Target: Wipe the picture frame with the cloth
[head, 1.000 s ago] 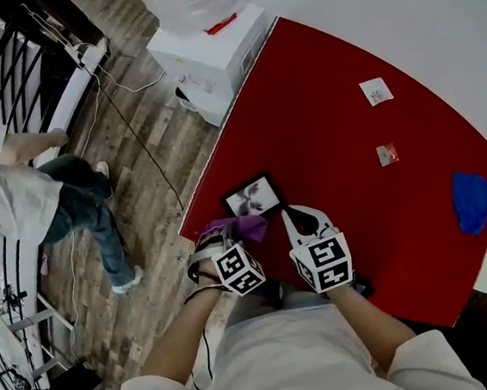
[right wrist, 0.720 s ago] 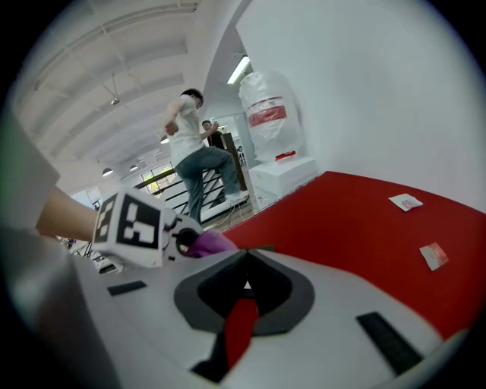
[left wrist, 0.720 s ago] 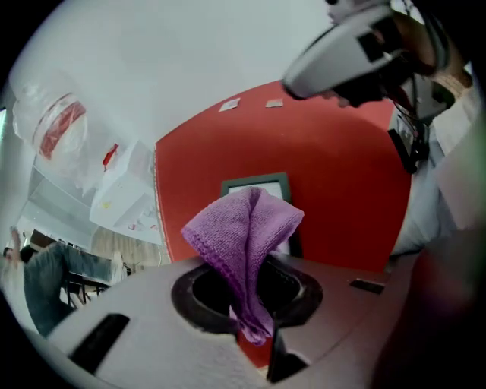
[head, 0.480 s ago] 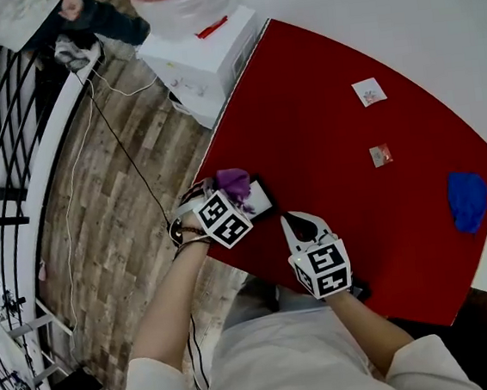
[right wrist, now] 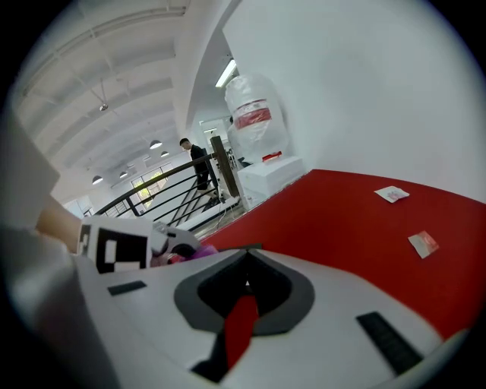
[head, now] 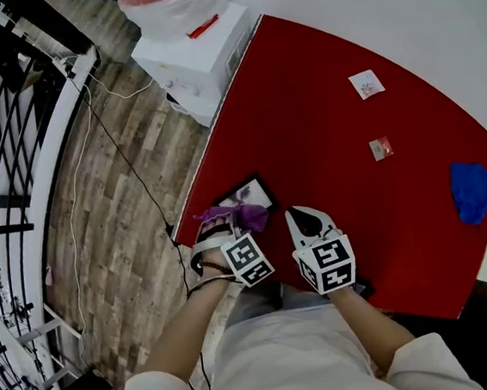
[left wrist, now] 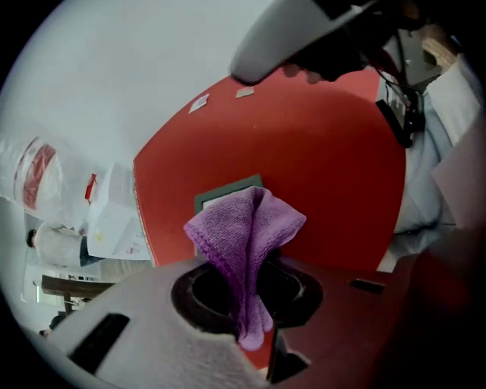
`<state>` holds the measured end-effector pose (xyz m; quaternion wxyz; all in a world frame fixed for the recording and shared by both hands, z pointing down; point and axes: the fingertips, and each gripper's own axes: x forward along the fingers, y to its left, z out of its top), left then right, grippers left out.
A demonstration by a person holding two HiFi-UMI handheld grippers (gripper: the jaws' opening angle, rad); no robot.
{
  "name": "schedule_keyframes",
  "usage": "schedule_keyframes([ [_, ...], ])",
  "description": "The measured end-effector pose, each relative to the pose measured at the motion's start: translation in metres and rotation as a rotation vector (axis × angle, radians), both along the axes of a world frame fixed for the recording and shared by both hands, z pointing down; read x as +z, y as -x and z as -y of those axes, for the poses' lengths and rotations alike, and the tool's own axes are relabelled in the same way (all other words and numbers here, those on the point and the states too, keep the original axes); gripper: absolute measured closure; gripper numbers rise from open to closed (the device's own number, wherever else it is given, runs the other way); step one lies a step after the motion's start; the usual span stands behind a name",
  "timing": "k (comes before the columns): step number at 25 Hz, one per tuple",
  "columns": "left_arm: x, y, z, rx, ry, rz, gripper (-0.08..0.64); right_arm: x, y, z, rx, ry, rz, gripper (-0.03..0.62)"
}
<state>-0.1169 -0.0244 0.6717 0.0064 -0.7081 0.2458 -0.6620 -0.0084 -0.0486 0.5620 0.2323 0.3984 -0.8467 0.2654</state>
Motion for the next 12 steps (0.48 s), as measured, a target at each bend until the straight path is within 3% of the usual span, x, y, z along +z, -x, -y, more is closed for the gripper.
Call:
schedule_keyframes([
  [6, 0.006, -0.013, -0.024, -0.015, 0.036, -0.043, 0.497, 0.001, 0.000, -0.001, 0.009, 0.004, 0.004, 0.588],
  [12, -0.005, 0.011, 0.052, -0.238, 0.074, -0.153, 0.497, 0.004, -0.003, -0.013, 0.012, 0.020, 0.002, 0.588],
])
